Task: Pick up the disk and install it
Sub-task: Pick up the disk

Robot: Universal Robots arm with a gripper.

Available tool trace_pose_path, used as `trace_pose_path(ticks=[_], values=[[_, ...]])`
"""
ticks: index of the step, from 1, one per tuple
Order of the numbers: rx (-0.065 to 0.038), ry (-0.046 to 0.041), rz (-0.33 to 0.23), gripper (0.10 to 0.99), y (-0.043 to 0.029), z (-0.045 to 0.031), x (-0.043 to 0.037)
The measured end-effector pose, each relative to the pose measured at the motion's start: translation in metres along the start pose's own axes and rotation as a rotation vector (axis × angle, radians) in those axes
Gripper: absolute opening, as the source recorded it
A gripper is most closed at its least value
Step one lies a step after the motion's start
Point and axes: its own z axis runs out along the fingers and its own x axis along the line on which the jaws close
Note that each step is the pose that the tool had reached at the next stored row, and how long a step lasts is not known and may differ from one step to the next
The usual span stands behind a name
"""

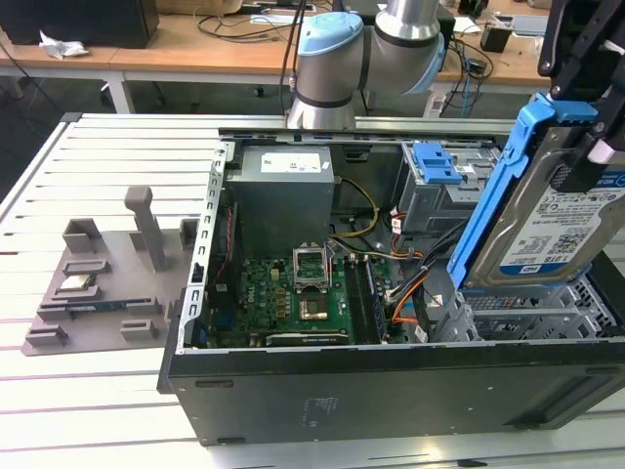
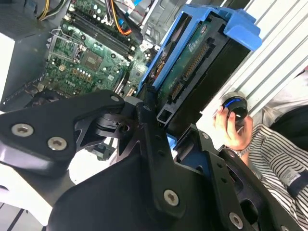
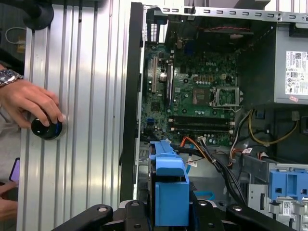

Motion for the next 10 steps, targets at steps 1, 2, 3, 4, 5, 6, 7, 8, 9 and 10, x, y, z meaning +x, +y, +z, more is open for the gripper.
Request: trace_pose_path(ticks=[1, 2, 3, 4, 5, 6, 7, 8, 9, 10], values=[[0.000, 0.0001, 0.000, 0.369, -0.0032, -0.0001, 0.0001], [0.000, 0.0002, 0.000, 0.369, -0.0052, -0.0002, 0.0002], [0.000, 0.0002, 0.000, 0.369, -0.0072, -0.0003, 0.0002], [0.000, 0.0003, 0.000, 0.369, -0.0101, -0.0004, 0.0003], [0.000, 0.0004, 0.000, 0.369, -0.0120, -0.0005, 0.0004], [0.000, 0.0004, 0.000, 0.369, -0.0140, -0.0005, 0.0005], [0.000, 0.0004, 0.000, 0.369, -0.0158, -0.0006, 0.0005], [0.000, 0.0005, 0.000, 0.369, -0.0175, -0.0007, 0.0006], [0.000, 0.0005, 0.000, 0.369, -0.0200, -0.0007, 0.0007], [0.000, 0.0006, 0.000, 0.369, -0.0217, -0.0008, 0.0007]])
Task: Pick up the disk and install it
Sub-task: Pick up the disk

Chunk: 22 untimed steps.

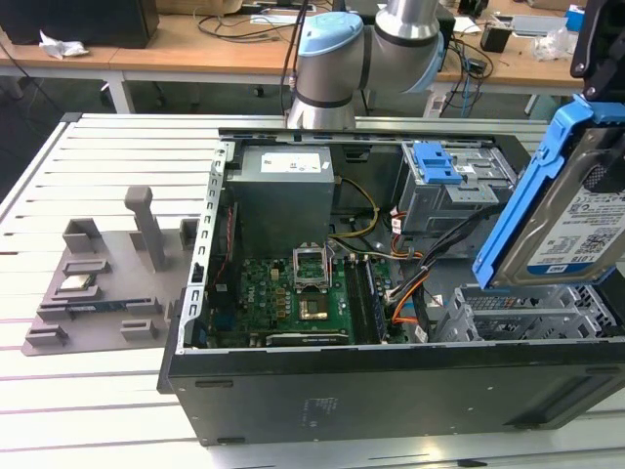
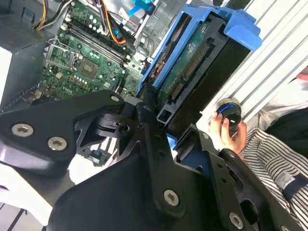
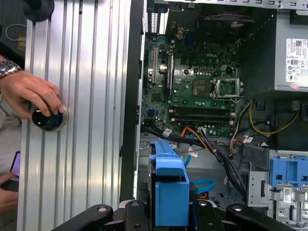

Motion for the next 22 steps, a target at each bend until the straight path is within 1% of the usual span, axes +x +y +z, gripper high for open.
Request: trace_pose_path(ticks=[2, 6, 8, 12, 14, 16, 17, 18, 20, 22], values=[[0.000, 0.0001, 0.000, 0.369, -0.0059, -0.0002, 0.0002], [0.000, 0.0002, 0.000, 0.369, -0.0141, -0.0005, 0.0005], [0.000, 0.0004, 0.000, 0.369, -0.0210, -0.0007, 0.0007], [0.000, 0.0005, 0.000, 0.369, -0.0286, -0.0009, 0.0009], [0.000, 0.0005, 0.000, 0.369, -0.0340, -0.0009, 0.0011], [0.000, 0.0009, 0.000, 0.369, -0.0356, 0.0005, 0.0011], [0.000, 0.0006, 0.000, 0.369, -0.0358, 0.0044, 0.0012], [0.000, 0.0008, 0.000, 0.369, -0.0360, 0.0066, 0.0011], [0.000, 0.0009, 0.000, 0.369, -0.0353, 0.0103, 0.0005], [0.000, 0.0008, 0.000, 0.369, -0.0348, 0.0123, -0.0016]])
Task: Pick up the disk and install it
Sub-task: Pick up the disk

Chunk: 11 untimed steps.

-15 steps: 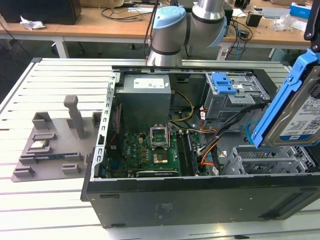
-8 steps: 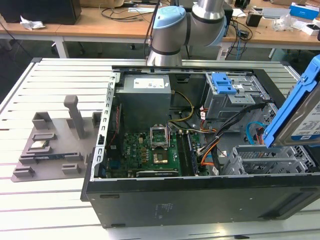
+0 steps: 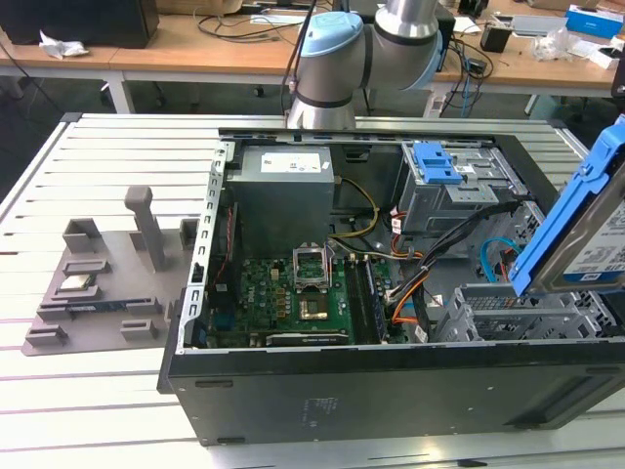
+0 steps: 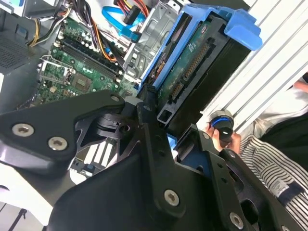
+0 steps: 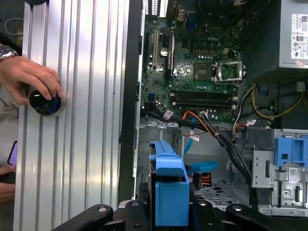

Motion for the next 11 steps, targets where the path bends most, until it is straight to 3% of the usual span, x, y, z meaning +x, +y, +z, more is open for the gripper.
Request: trace_pose_path(ticks=[4, 11], values=[[0.000, 0.0000, 0.000, 0.369, 0.0025, 0.0026, -0.0060], [0.000, 0.0000, 0.000, 0.369, 0.0037, 0.0088, -0.0064]])
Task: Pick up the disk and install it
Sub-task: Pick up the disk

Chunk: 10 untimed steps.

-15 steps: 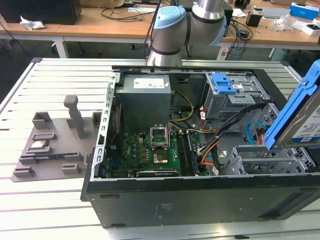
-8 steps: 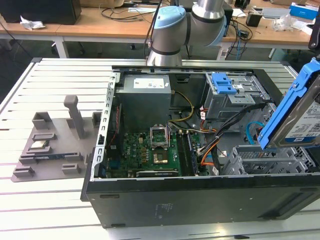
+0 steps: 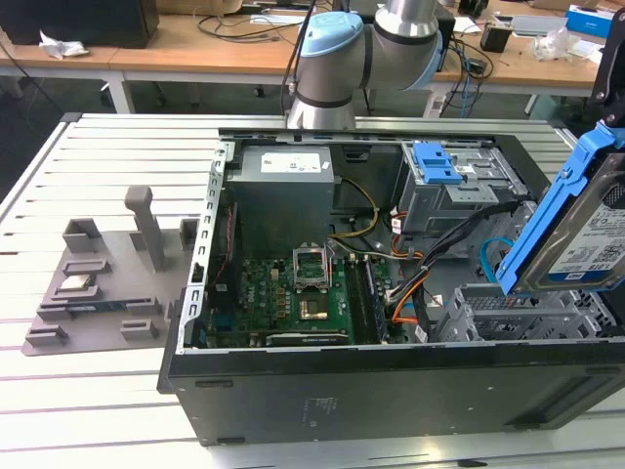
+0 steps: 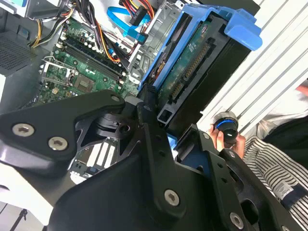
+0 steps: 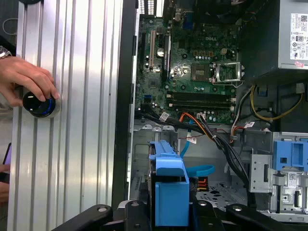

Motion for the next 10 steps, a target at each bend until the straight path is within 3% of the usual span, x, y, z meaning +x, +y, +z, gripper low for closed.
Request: trace_pose_path(ticks=[10], values=[[0.000, 0.0001, 0.000, 0.369, -0.0005, 0.0100, -0.0001]])
